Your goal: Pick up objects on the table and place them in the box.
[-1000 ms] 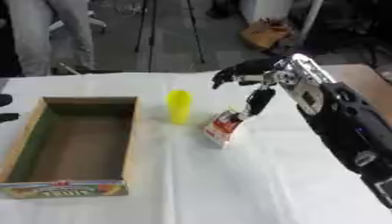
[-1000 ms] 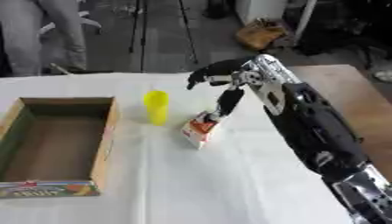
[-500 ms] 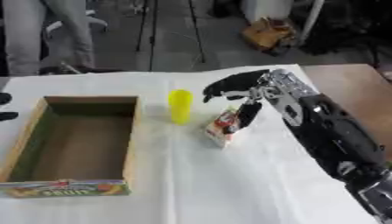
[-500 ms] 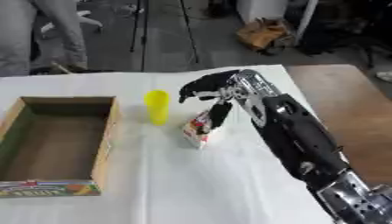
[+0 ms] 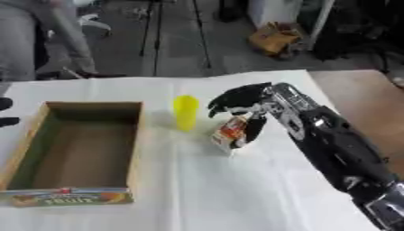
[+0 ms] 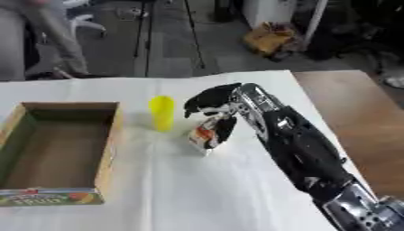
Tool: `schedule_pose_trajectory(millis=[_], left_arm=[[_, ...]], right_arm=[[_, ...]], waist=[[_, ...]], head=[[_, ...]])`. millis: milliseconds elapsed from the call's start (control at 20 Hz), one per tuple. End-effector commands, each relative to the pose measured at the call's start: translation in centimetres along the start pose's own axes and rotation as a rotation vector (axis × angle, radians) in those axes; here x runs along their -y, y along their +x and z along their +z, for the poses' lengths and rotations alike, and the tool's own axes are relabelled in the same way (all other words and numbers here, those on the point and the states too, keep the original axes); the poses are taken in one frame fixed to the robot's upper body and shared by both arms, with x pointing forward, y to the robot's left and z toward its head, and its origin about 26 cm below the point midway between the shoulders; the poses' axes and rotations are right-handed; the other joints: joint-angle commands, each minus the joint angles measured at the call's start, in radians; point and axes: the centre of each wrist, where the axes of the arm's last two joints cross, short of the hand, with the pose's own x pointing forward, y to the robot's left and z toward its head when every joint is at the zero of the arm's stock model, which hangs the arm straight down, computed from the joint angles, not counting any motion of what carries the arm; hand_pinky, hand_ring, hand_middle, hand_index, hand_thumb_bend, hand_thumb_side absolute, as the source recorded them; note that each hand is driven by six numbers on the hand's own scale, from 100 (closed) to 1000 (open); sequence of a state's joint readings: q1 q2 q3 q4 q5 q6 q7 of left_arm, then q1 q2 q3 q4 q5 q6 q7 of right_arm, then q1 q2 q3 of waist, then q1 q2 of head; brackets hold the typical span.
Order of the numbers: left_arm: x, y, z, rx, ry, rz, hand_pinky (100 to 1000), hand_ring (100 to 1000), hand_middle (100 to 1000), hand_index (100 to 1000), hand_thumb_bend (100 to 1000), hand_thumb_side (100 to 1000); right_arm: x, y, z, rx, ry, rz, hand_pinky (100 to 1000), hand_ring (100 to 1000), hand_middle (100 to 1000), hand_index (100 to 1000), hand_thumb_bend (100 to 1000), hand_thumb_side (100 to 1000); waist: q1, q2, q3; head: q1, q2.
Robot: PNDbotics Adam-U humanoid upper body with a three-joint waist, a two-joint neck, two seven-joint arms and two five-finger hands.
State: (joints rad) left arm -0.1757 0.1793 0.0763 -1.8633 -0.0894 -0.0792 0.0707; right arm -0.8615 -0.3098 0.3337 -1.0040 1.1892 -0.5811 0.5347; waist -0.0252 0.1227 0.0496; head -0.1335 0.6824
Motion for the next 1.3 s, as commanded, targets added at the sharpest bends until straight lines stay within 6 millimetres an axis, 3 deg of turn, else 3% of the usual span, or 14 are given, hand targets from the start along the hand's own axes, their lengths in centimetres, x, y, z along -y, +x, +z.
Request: schedule_pose_trajectory(millis=[50, 250, 500, 750, 1300], left_arm=[[-0.1, 0.9, -0.5, 0.042, -0.003, -0.001, 671, 775, 648, 830, 394, 1000], [-0.1, 0.9, -0.5, 0.043, -0.004, 0.0, 670, 775, 648, 830, 395, 1000], [-0.2, 0.9, -0.4, 0.039, -0.003, -0.005, 670, 775, 648, 831, 396, 1000], [-0.3, 0.8, -0.4, 0.036, -0.005, -0.01, 670, 776, 649, 831, 398, 1000], [-0.3, 0.8, -0.3, 0.037, -0.004, -0.007, 670, 777, 650, 831, 403, 1000]], right_arm=[[-1.2, 0.3, -0.6, 0.164, 0.248, 0.141, 1000, 1000, 976, 946, 569, 394], [-1.9, 0.4, -1.0, 0.165, 0.257, 0.158, 1000, 1000, 975, 946, 568, 395], [1.5, -1.4, 1.1, 0.099, 0.167, 0.263, 1000, 1000, 976, 937, 548, 383], [2.9, -2.5, 2.7, 0.052, 0.119, 0.315, 1000, 1000, 979, 935, 544, 375], [0.4, -2.7, 1.6, 0.033, 0.19, 0.256, 1000, 1000, 976, 940, 541, 357]], waist=[[0.004, -0.006, 0.002], [0.004, -0.006, 0.003], [-0.003, -0.011, -0.002], [-0.01, -0.016, -0.007], [-0.004, -0.019, -0.008]], head=[[-0.001, -0.009], [-0.001, -0.009], [0.003, -0.006], [0.005, -0.005], [0.006, -0.012]])
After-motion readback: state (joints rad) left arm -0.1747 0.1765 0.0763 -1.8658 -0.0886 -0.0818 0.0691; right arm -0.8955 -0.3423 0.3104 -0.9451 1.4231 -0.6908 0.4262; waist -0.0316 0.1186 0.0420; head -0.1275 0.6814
